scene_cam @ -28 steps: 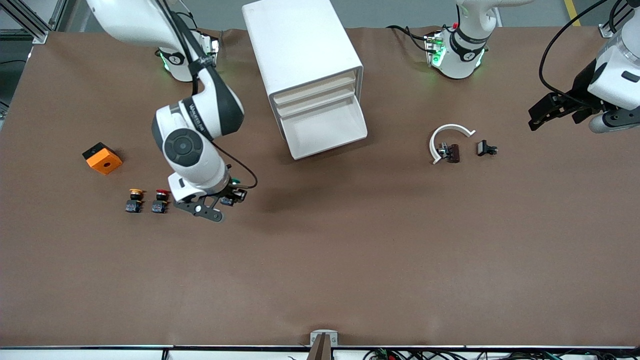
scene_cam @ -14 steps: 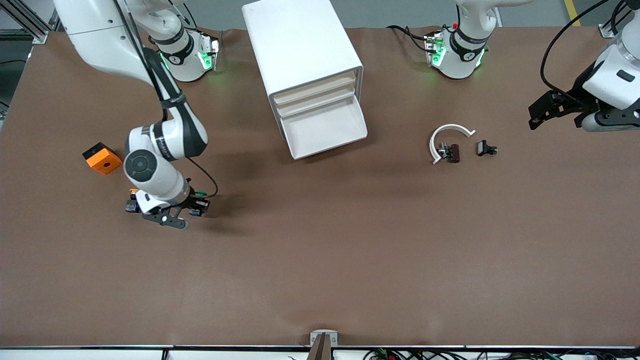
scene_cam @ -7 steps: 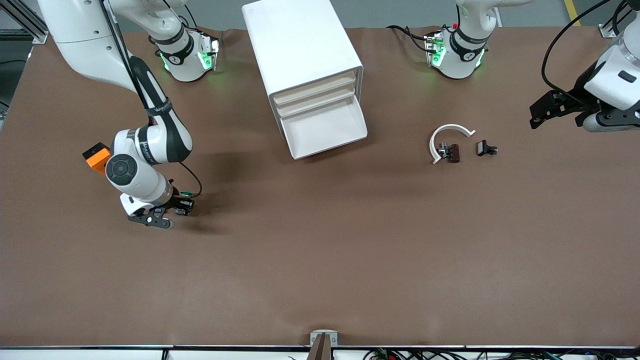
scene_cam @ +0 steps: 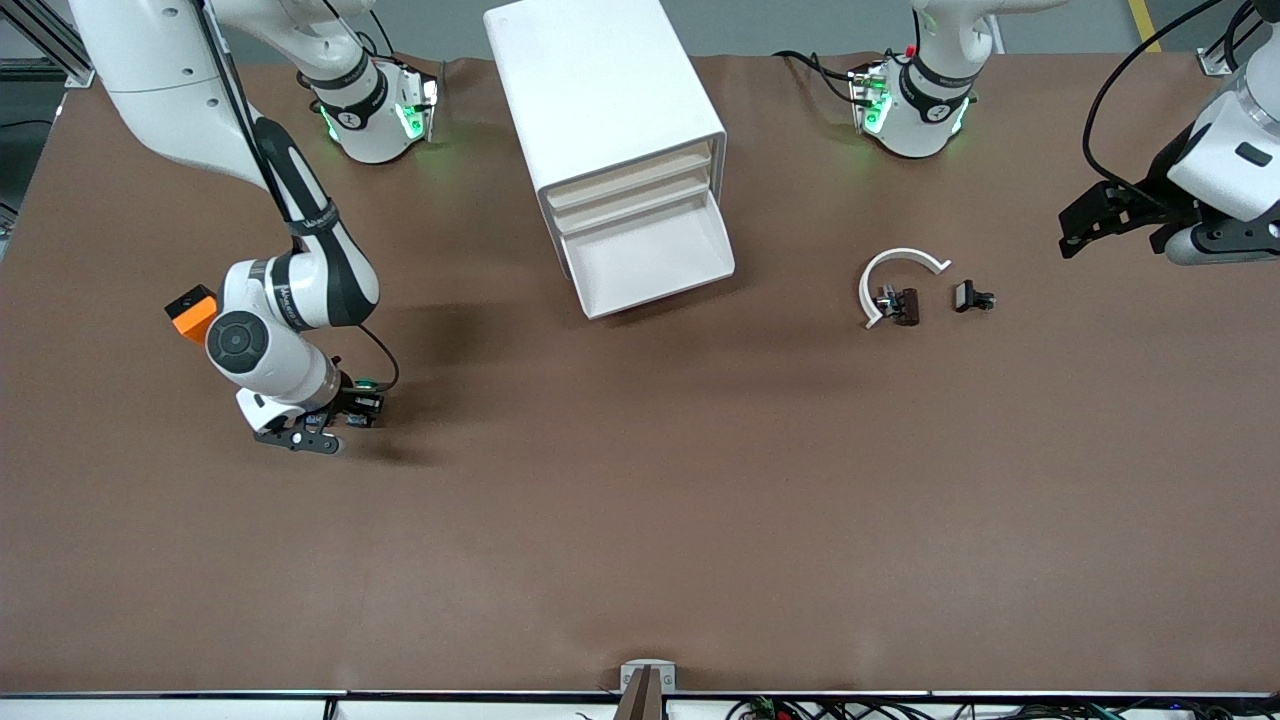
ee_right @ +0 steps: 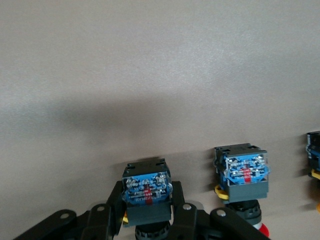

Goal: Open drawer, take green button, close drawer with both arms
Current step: 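Carry the green button beside the red and yellow buttons, then open the right gripper to release the green button on the table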

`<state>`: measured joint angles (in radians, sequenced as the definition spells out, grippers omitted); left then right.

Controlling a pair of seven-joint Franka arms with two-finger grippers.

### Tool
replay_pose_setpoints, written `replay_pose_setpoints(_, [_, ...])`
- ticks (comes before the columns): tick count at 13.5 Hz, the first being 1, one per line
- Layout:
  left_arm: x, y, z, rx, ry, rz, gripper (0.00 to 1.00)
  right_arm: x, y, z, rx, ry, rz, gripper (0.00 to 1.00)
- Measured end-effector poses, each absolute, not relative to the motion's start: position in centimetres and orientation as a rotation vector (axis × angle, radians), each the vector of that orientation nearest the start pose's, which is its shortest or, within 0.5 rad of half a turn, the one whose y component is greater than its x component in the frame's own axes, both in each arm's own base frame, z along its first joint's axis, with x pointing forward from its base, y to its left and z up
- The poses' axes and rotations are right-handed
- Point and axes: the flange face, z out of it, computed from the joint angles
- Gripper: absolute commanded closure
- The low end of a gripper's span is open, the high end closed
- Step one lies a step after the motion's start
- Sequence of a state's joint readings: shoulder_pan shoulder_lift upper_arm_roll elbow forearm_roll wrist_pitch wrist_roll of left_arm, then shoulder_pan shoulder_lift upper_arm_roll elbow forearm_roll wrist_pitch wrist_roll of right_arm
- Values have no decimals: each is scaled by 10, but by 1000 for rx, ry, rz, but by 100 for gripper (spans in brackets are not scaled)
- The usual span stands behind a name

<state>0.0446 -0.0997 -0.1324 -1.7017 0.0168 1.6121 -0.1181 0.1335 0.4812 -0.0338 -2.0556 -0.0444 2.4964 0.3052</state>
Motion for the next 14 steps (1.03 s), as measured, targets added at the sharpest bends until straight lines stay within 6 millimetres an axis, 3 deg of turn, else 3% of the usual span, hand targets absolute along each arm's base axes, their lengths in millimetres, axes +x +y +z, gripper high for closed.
replay_pose_setpoints(1, [524, -48, 619, -3112, -47, -18, 0, 586, 58, 195, -3179, 266, 52, 0])
replay_pose_setpoints(6, [526, -50, 616, -3113, -41, -9, 0, 588, 60, 197, -3177, 263, 42, 0])
replay_pose_setpoints(9, [526, -50, 618, -3113, -41, -14, 0, 595, 59, 210, -3179, 260, 48, 0])
replay_pose_setpoints(12, [526, -50, 618, -3113, -41, -15, 0, 613, 44, 260, -3192, 186, 130, 0])
replay_pose_setpoints(14, [526, -51, 618, -3113, -38, -16, 0, 626, 15, 309, -3192, 119, 168, 0])
